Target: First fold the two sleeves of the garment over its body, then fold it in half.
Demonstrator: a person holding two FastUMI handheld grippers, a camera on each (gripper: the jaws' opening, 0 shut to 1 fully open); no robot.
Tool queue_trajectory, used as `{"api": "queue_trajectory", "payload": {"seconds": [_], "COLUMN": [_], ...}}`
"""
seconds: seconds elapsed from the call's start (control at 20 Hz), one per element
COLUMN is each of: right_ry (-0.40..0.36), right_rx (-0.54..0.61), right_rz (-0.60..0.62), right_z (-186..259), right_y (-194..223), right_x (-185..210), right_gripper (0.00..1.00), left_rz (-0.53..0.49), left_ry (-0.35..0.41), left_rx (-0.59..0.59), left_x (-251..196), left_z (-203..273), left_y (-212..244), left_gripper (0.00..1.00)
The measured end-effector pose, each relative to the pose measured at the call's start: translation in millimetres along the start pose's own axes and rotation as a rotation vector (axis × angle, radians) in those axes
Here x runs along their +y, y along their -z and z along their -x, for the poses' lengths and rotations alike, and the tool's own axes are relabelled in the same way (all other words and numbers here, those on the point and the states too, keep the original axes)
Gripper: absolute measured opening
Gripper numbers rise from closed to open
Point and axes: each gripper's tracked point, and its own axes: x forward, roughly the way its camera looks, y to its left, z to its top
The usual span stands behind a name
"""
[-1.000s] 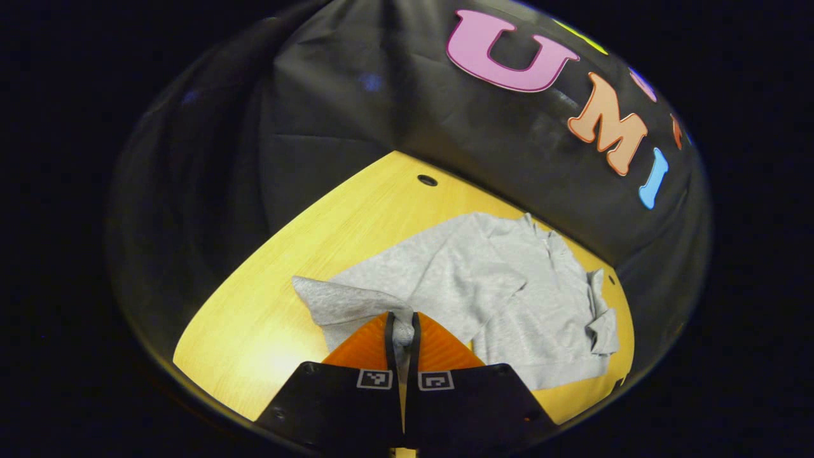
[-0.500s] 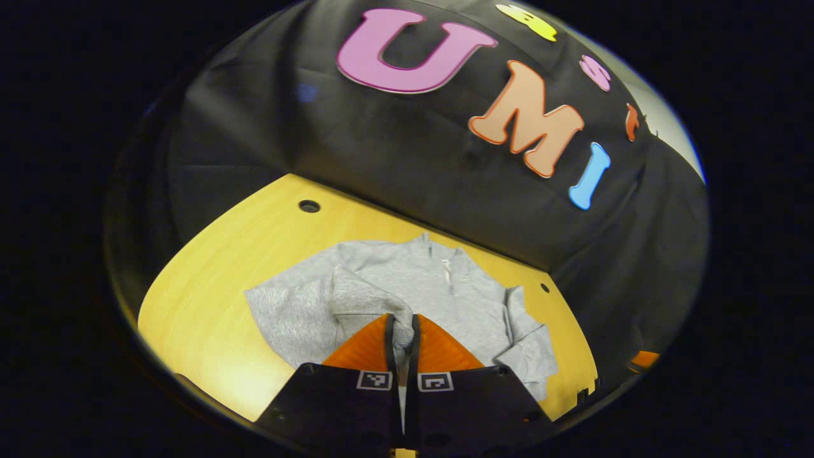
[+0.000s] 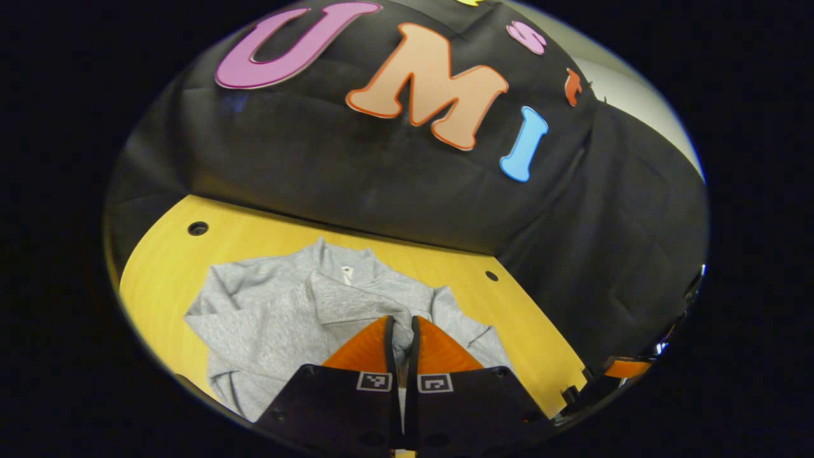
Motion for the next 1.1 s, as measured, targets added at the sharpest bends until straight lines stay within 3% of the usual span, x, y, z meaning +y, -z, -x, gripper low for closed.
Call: {"api": "queue_trajectory", "payload": {"seconds": [0.05, 0.3, 0.5, 0.55, 0.65, 0.75, 0.9, 0.95, 1.1], "right_ry": [-0.005, -0.021, -0.023, -0.023, -0.023, -0.03, -0.04, -0.042, -0.058], "right_rx": [0.005, 0.036, 0.069, 0.079, 0.097, 0.11, 0.135, 0.145, 0.195], "right_rz": [0.007, 0.008, 0.011, 0.017, 0.037, 0.057, 0.095, 0.109, 0.141], "right_z": [-4, -25, -46, -50, -59, -66, -77, -81, -94], "right_y": [-1, -2, 9, 12, 18, 23, 33, 39, 62], "right_x": [-1, -11, -15, -15, -17, -15, -11, -9, -8], "right_gripper": [0.94, 0.94, 0.94, 0.98, 0.98, 0.94, 0.98, 0.98, 0.94], "left_rz": [-0.021, -0.155, -0.247, -0.255, -0.277, -0.285, -0.322, -0.324, -0.304], "left_ry": [0.017, 0.061, 0.07, 0.067, 0.052, 0.054, 0.01, 0.005, -0.015], "left_rx": [0.015, 0.105, 0.152, 0.176, 0.221, 0.241, 0.229, 0.22, 0.182], "left_x": [-10, -44, -54, -54, -52, -55, -47, -44, -30], "left_z": [-11, -69, -108, -115, -126, -132, -129, -125, -97], "left_y": [2, 29, 48, 56, 68, 75, 70, 68, 56], "left_gripper": [0.0, 0.0, 0.0, 0.01, 0.05, 0.14, 0.74, 0.83, 0.86]}}
